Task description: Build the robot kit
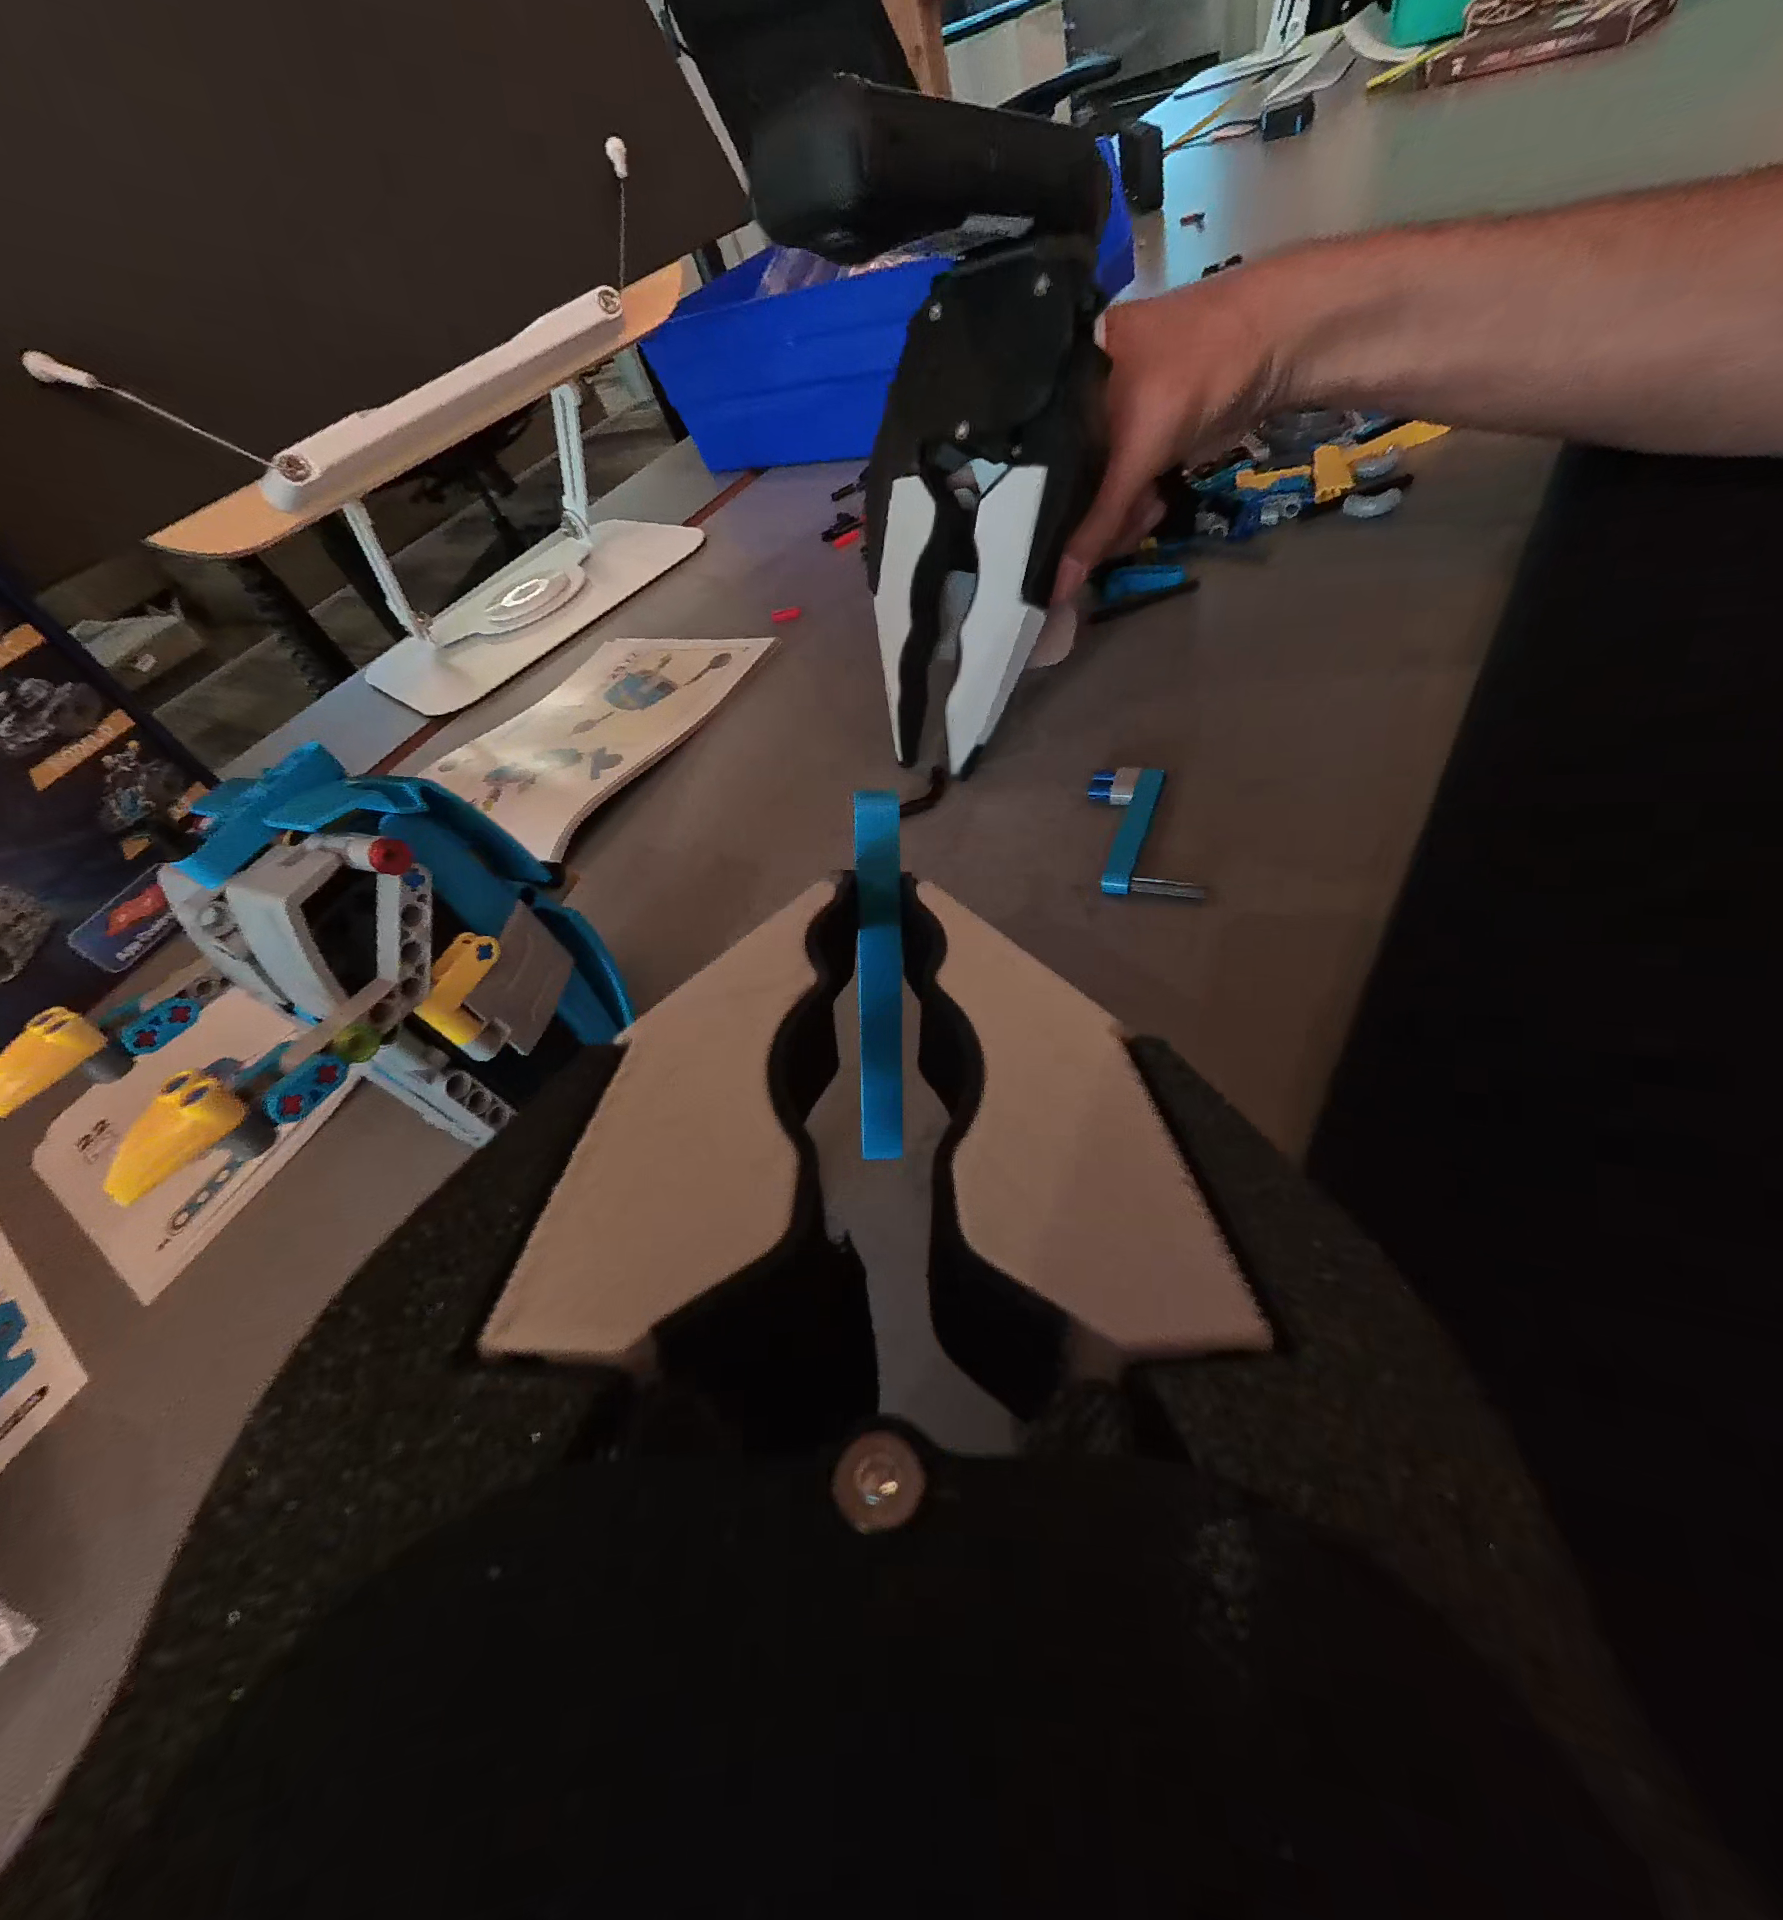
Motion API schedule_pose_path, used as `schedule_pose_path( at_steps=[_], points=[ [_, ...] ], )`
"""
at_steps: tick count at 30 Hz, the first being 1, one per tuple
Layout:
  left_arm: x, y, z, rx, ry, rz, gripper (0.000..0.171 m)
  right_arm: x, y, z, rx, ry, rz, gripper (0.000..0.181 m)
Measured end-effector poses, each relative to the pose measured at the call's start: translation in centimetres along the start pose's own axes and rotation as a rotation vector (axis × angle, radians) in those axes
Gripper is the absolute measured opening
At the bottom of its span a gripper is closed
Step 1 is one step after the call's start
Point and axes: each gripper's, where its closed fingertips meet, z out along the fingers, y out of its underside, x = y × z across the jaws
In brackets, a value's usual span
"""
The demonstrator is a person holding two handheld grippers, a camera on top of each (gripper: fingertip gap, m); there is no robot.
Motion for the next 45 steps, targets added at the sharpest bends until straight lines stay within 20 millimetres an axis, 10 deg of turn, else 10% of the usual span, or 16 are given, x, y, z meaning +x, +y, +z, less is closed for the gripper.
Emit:
schedule_pose_path(
  at_steps=[10,19,28,45],
  points=[
    [-0.4,0.5,0.3,-0.022,-0.001,-0.051,0.007,-1.5,-0.9,0.2,0.0,0.006,-0.108,0.004],
    [-2.8,0.0,0.6,0.005,-0.121,-0.231,0.007,-9.8,-13.3,-0.7,0.504,-0.287,-0.049,0.004],
    [-3.5,-0.2,0.8,0.011,-0.2,-0.236,0.007,-9.9,-14.2,2.9,0.477,-0.251,0.028,0.002],
    [-4.3,-0.3,0.8,0.031,-0.244,-0.273,0.007,-9.6,-15.1,2.9,0.525,-0.349,0.244,0.0]
  ],
)
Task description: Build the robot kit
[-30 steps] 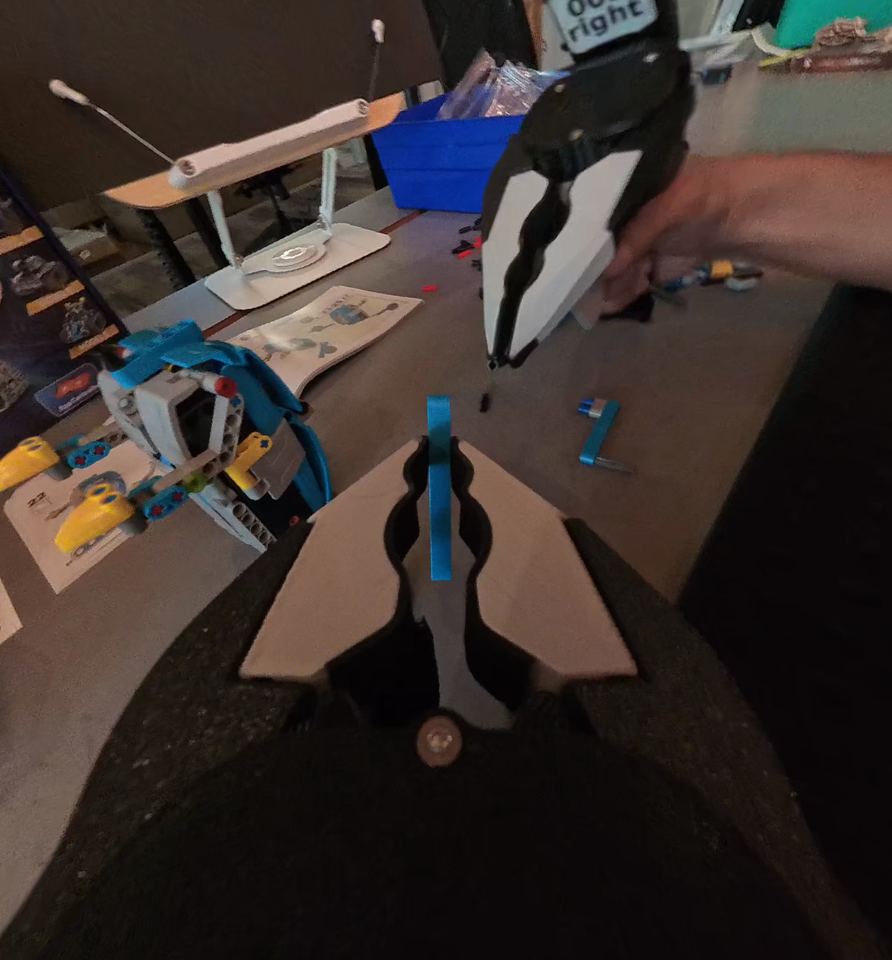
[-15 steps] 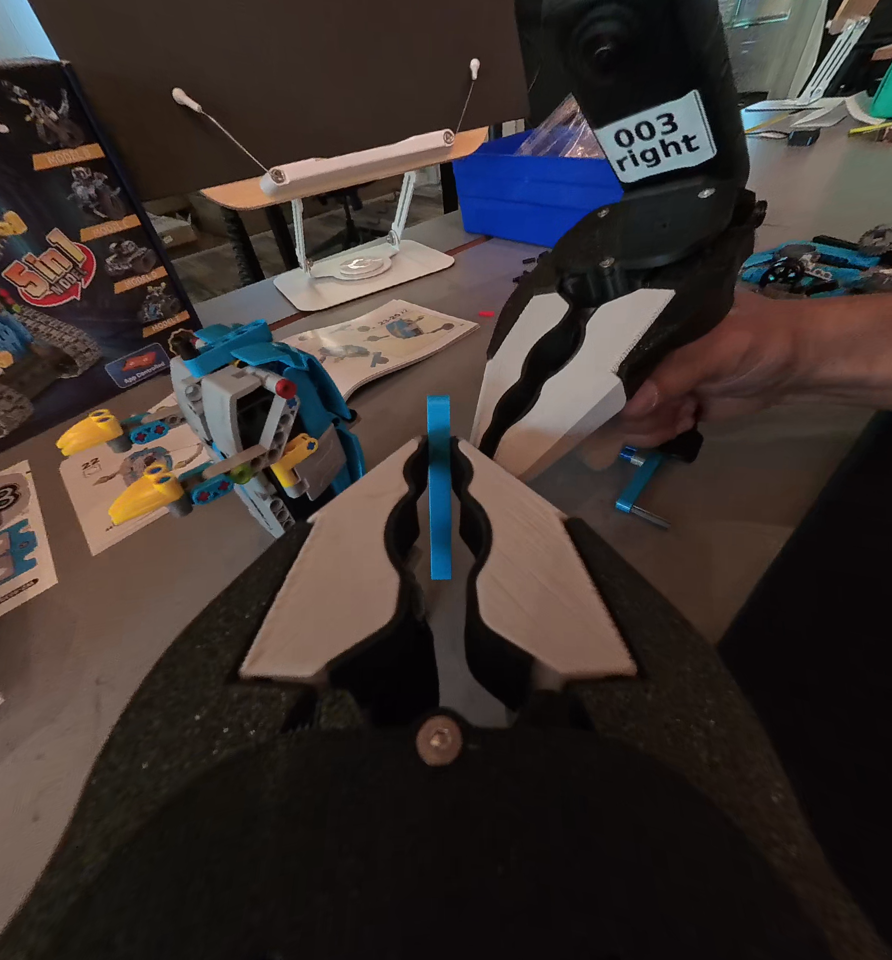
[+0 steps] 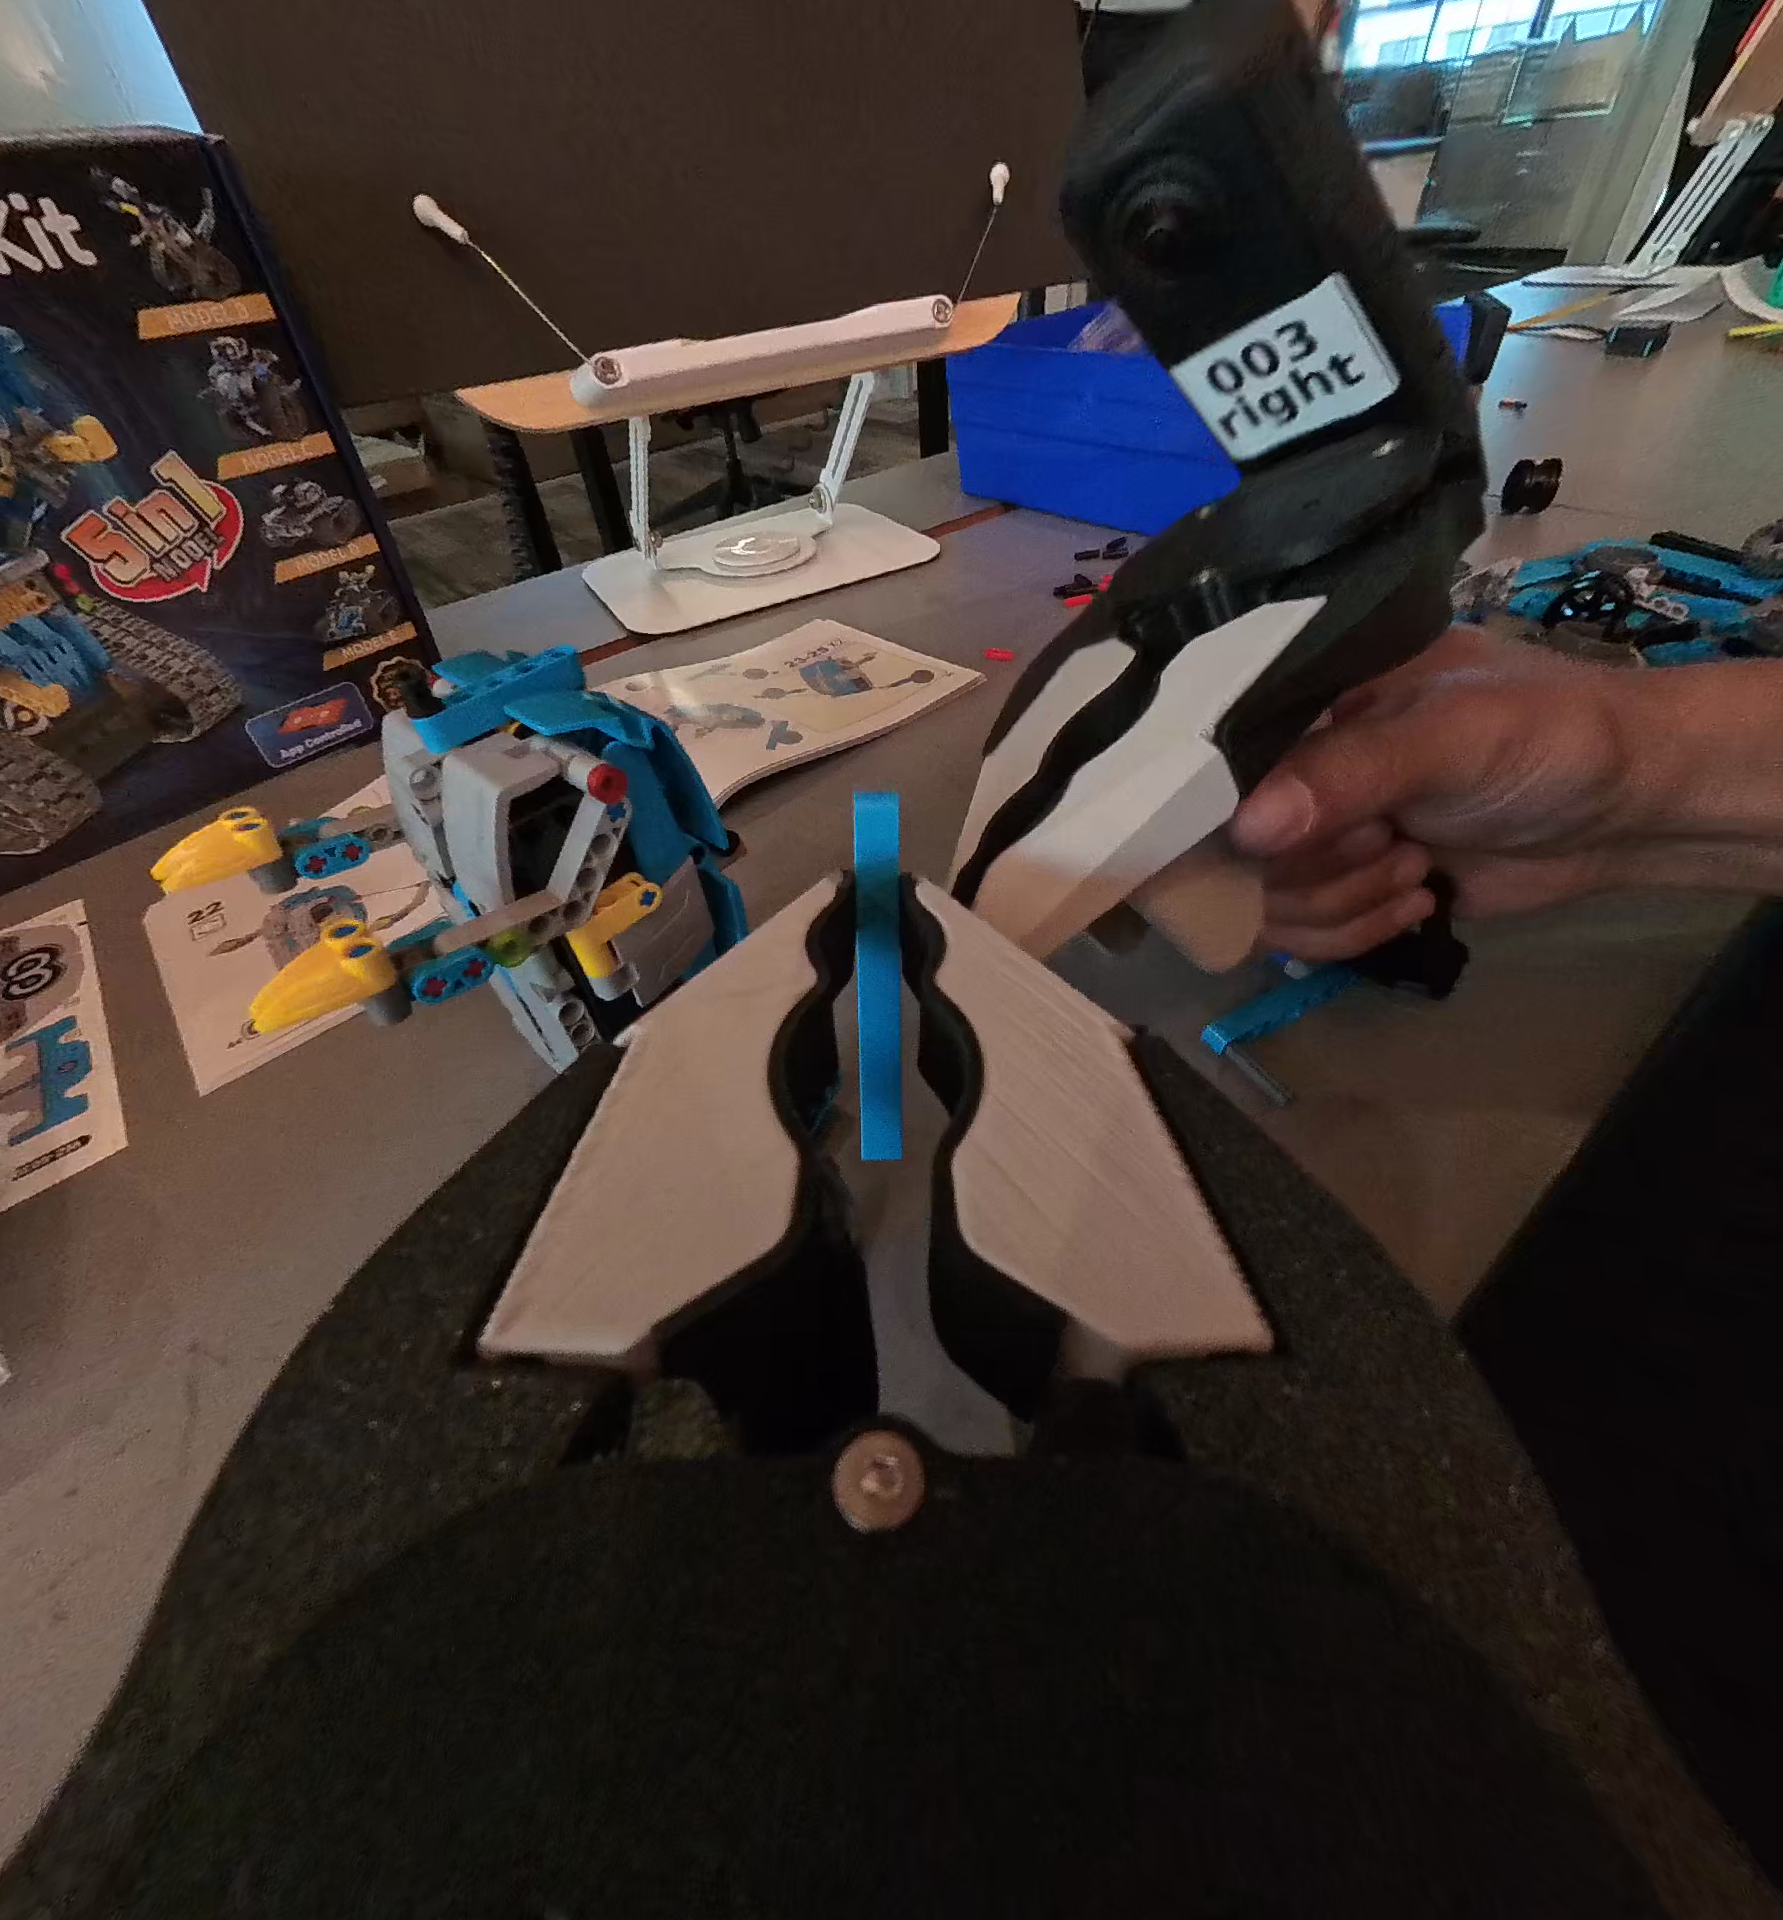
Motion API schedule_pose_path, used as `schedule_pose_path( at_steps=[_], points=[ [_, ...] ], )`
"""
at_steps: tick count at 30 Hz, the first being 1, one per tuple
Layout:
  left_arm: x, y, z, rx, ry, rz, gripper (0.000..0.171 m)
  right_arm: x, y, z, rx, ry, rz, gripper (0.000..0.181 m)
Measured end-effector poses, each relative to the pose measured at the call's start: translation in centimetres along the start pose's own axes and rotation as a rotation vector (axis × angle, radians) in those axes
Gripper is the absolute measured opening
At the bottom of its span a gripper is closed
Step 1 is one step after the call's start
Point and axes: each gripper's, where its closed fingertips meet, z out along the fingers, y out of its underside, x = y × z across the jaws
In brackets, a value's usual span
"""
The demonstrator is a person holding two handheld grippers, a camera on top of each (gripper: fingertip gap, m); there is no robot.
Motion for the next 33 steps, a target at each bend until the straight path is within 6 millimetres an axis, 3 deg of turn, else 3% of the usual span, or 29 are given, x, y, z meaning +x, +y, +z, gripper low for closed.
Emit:
schedule_pose_path(
  at_steps=[3,5,7,10,13,15,17,19,21,26,33],
  points=[
    [-0.2,-0.1,-0.1,0.001,-0.009,0.02,0.007,0.9,0.0,-0.6,-0.04,0.066,-0.047,0.0],
    [-0.4,0.1,-0.1,-0.005,-0.006,0.017,0.007,2.0,0.3,-2.3,-0.106,0.12,-0.088,0.0],
    [0.1,0.4,0.0,-0.015,0.036,0.008,0.007,3.2,1.2,-5.0,-0.2,0.198,-0.172,0.003],
    [1.2,0.8,0.2,-0.036,0.087,0.049,0.007,6.0,2.1,-10.8,-0.273,0.377,-0.293,0.01],
    [2.4,1.3,0.4,-0.059,0.119,0.119,0.007,6.7,2.6,-14.8,-0.201,0.411,-0.149,0.019],
    [2.8,1.4,0.4,-0.069,0.116,0.163,0.007,5.5,2.9,-16.5,-0.162,0.436,-0.079,0.028],
    [3.0,1.5,0.4,-0.073,0.113,0.192,0.007,2.0,4.8,-16.8,-0.218,0.373,-0.089,0.023],
    [3.1,1.5,0.4,-0.072,0.118,0.198,0.007,-1.0,8.3,-17.0,-0.37,0.35,-0.089,0.022],
    [3.1,1.5,0.4,-0.07,0.121,0.188,0.007,-2.7,10.8,-16.9,-0.477,0.36,-0.111,0.02],
    [3.0,1.4,0.5,-0.07,0.126,0.16,0.007,-2.5,15.3,-16.6,-0.655,0.45,-0.1,0.027],
    [3.2,1.4,0.3,-0.062,0.125,0.172,0.007,-2.4,15.0,-15.5,-0.588,0.452,-0.174,0.023]
  ],
)
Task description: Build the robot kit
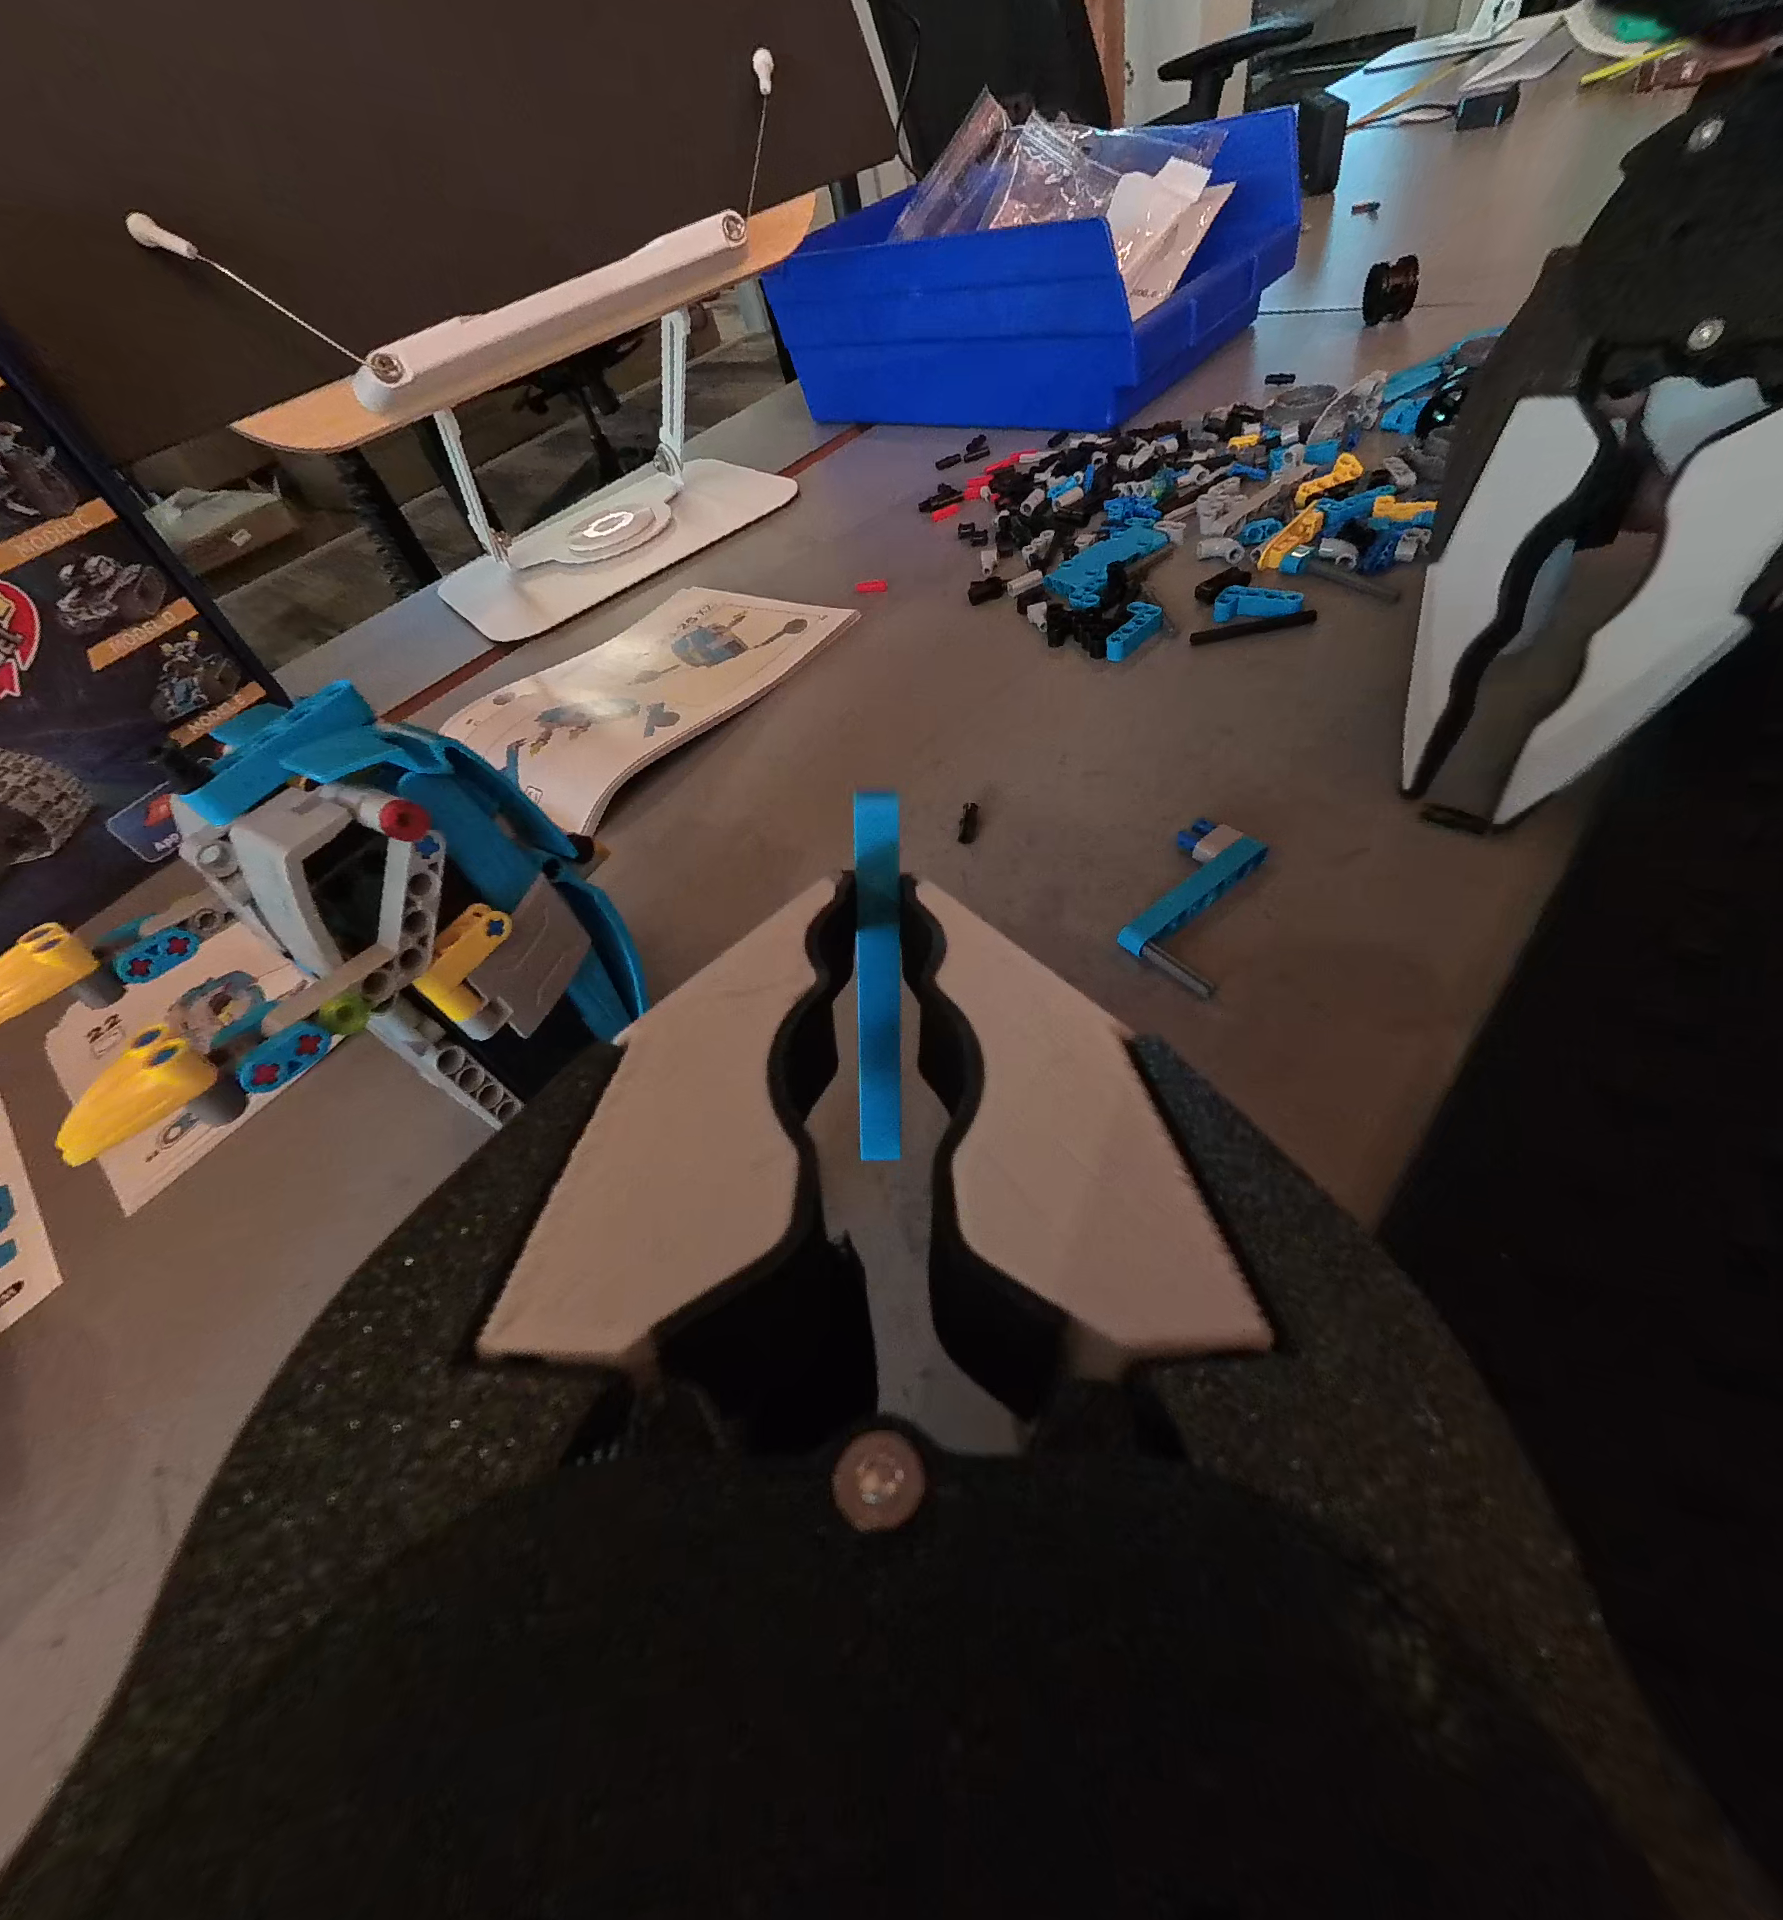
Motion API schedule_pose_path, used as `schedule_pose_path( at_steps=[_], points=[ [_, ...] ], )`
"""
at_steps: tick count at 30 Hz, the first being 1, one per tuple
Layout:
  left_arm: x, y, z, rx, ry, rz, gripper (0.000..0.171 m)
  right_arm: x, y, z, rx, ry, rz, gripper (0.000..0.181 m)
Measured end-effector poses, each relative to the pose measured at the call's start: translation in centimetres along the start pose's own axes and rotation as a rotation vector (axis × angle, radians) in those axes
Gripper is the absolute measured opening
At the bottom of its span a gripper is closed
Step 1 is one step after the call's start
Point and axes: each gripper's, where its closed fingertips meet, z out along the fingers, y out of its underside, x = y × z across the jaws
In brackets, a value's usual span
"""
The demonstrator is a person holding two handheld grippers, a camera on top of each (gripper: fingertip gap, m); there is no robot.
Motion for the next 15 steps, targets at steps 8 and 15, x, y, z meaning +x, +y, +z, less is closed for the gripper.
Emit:
schedule_pose_path(
  at_steps=[8,15],
  points=[
    [0.2,0.0,0.0,-0.003,-0.001,0.015,0.007,1.1,-0.6,0.5,0.02,0.03,-0.008,0.017],
    [0.3,0.1,0.1,-0.007,0.007,0.017,0.007,1.4,-0.6,0.6,0.045,0.043,0.022,0.014]
  ],
)
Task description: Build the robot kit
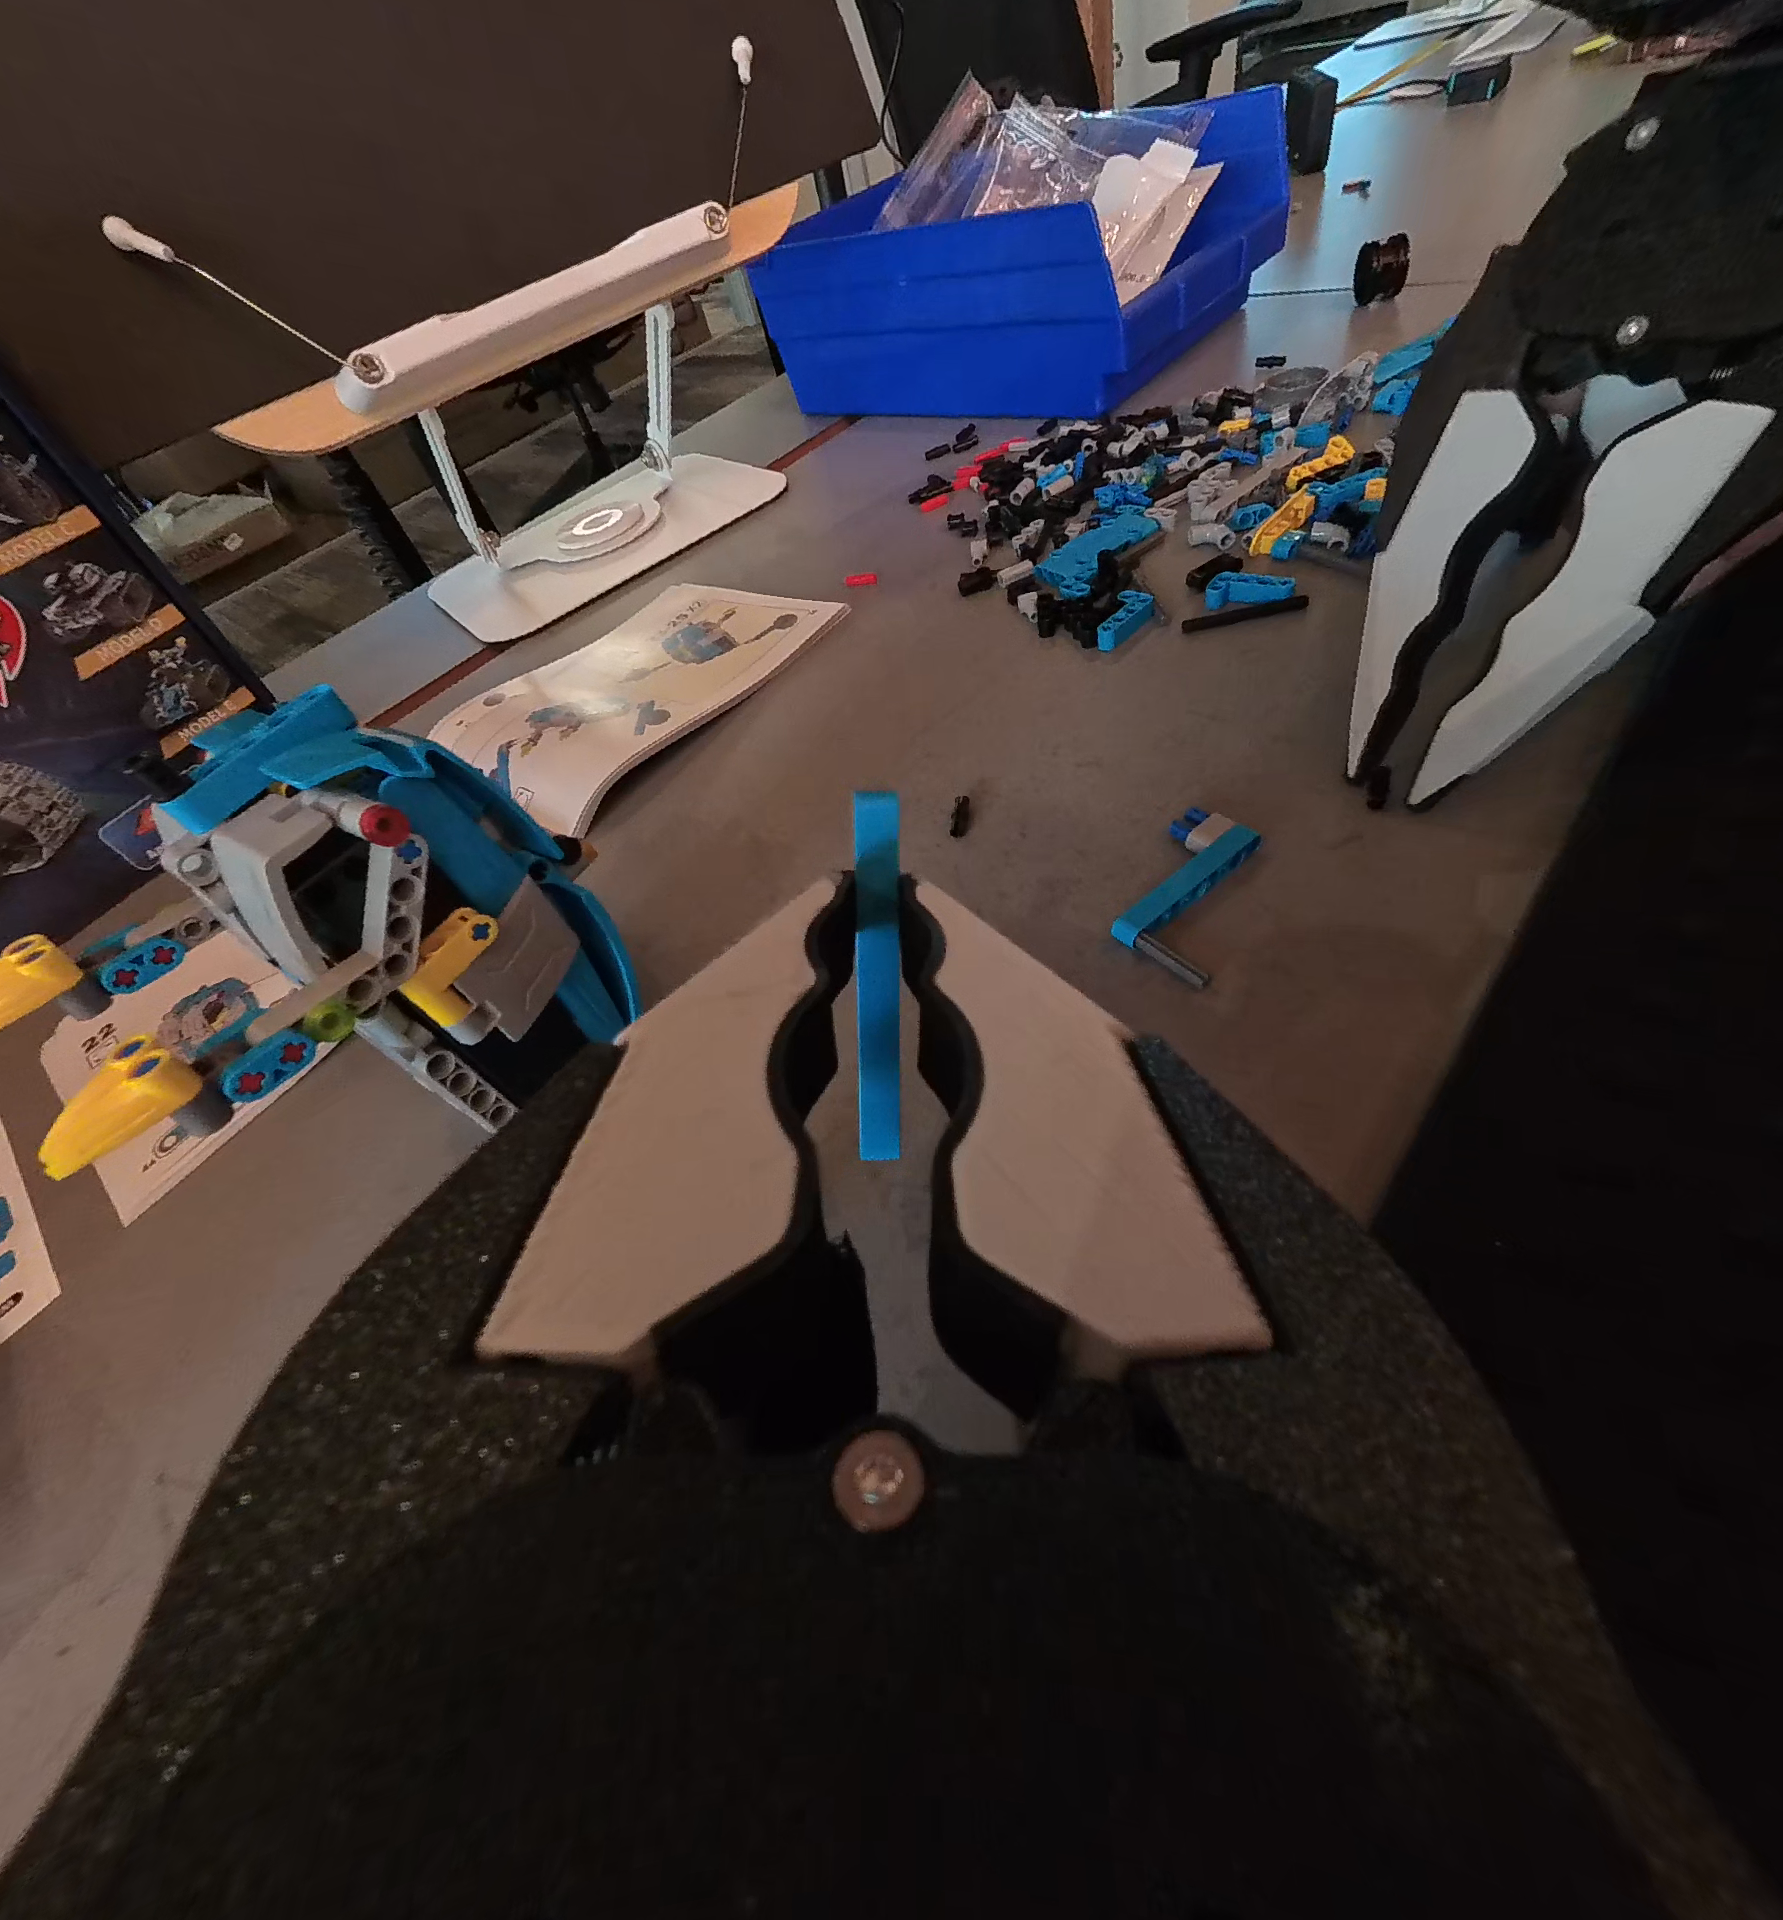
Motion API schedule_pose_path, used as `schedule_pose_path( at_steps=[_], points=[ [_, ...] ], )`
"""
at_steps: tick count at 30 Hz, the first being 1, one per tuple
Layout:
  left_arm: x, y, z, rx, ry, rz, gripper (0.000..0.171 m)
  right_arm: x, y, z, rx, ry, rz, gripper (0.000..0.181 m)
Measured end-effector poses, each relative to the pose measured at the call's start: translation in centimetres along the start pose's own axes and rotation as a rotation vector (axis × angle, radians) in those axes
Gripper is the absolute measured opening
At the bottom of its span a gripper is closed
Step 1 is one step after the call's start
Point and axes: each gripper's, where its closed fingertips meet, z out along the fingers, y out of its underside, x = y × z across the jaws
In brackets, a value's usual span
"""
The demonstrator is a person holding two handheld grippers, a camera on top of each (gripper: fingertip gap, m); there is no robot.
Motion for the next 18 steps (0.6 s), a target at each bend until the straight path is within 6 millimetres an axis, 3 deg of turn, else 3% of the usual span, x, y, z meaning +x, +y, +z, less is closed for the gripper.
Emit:
schedule_pose_path(
  at_steps=[6,7,11,13,15,18],
  points=[
    [0.8,0.3,0.4,-0.024,0.029,0.026,0.007,0.7,-0.4,0.2,-0.004,-0.052,0.03,0.005],
    [0.9,0.2,0.4,-0.023,0.037,0.024,0.007,0.8,-1.5,0.1,0.046,-0.043,0.009,0.005],
    [1.1,-1.3,0.3,0.049,0.046,-0.031,0.007,-0.6,-10.9,-2.0,0.463,-0.156,0.062,0.005],
    [1.0,-2.5,-0.1,0.113,0.049,-0.094,0.007,-1.1,-14.4,-2.1,0.595,-0.22,0.133,0.005],
    [0.5,-3.4,-0.5,0.167,0.026,-0.148,0.007,-1.9,-16.5,-0.9,0.649,-0.318,0.211,0.004],
    [-0.1,-3.4,-0.7,0.178,0.0,-0.169,0.007,-3.1,-17.8,1.2,0.655,-0.396,0.257,0.004]
  ],
)
